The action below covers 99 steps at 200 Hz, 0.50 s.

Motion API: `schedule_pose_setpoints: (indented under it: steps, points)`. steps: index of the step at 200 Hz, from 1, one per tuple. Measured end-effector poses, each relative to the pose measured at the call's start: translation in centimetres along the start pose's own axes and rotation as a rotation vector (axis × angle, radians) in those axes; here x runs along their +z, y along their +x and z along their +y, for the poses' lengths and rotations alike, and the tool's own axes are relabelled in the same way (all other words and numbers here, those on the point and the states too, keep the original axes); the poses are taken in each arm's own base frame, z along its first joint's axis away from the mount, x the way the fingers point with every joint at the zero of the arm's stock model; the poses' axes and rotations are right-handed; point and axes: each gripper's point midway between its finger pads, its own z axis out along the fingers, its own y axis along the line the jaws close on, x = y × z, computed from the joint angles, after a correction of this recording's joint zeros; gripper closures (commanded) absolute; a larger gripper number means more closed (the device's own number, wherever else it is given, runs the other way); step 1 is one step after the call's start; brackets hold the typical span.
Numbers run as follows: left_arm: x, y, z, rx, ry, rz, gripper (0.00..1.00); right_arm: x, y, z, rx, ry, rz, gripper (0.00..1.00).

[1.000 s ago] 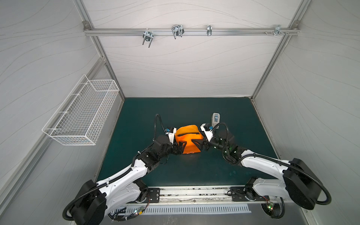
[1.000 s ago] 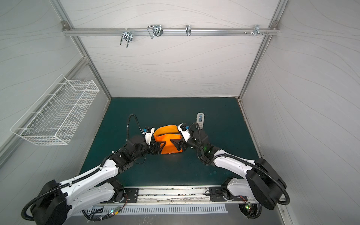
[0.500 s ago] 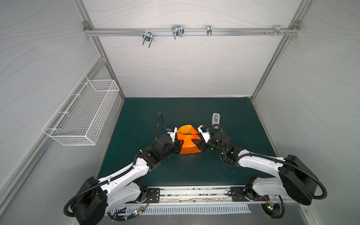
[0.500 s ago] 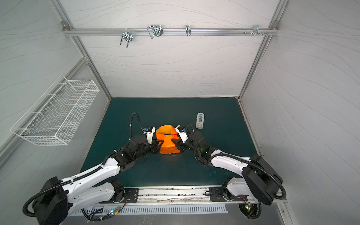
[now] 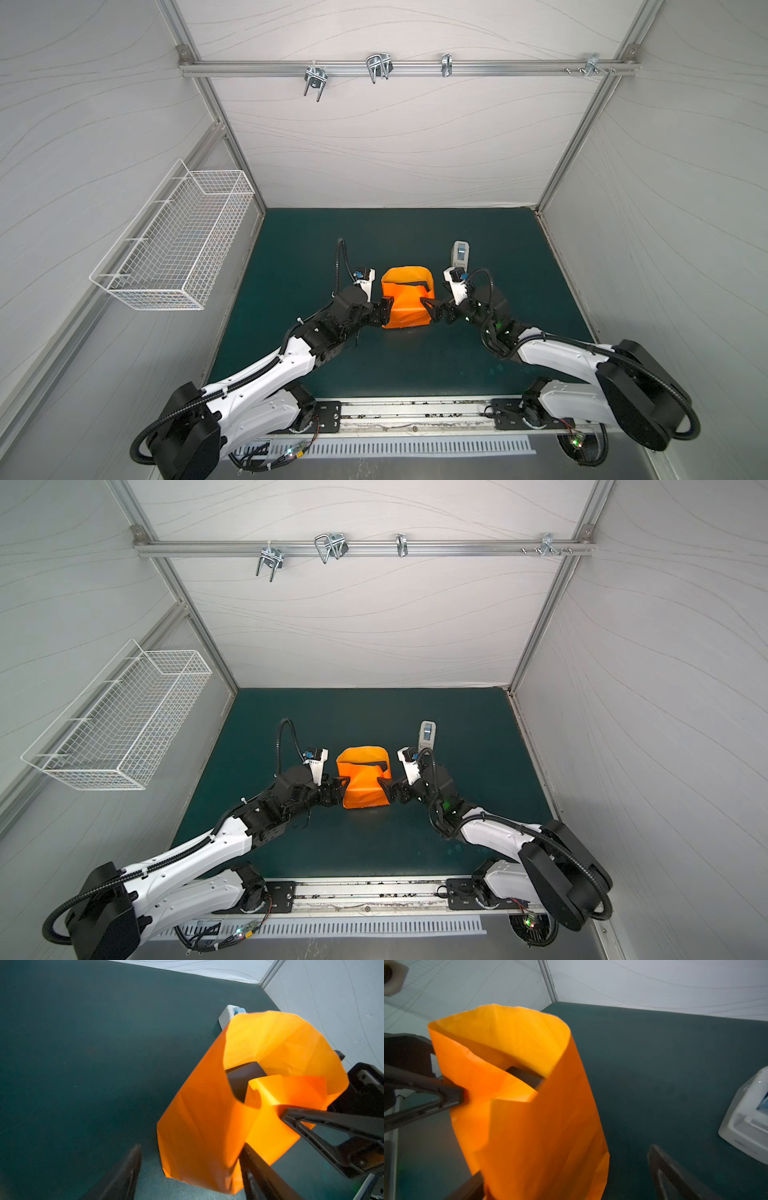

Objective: Wrap a gift box in wrapping paper
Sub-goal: Fold the wrapping paper for the gift box.

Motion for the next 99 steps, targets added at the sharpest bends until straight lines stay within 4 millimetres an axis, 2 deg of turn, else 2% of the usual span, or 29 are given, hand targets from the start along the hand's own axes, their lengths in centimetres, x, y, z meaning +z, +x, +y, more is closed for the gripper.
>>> schedule_pose_setpoints:
  steps: [47, 80, 99]
  points:
    - [0.9, 0.9, 0.2, -0.001, -0.011, 0.036, 0.35, 1.1, -0.7, 1.0, 0.018, -0.068, -0.038, 0.04]
    - [1.4, 0.8, 0.0, -0.012, -0.003, 0.028, 0.48, 1.5, -0.8, 1.6, 0.011, -0.067, -0.051, 0.15]
    - [1.8, 0.6, -0.3, -0.021, 0.006, 0.022, 0.6, 1.7, -1.1, 1.8, -0.009, -0.045, -0.061, 0.26]
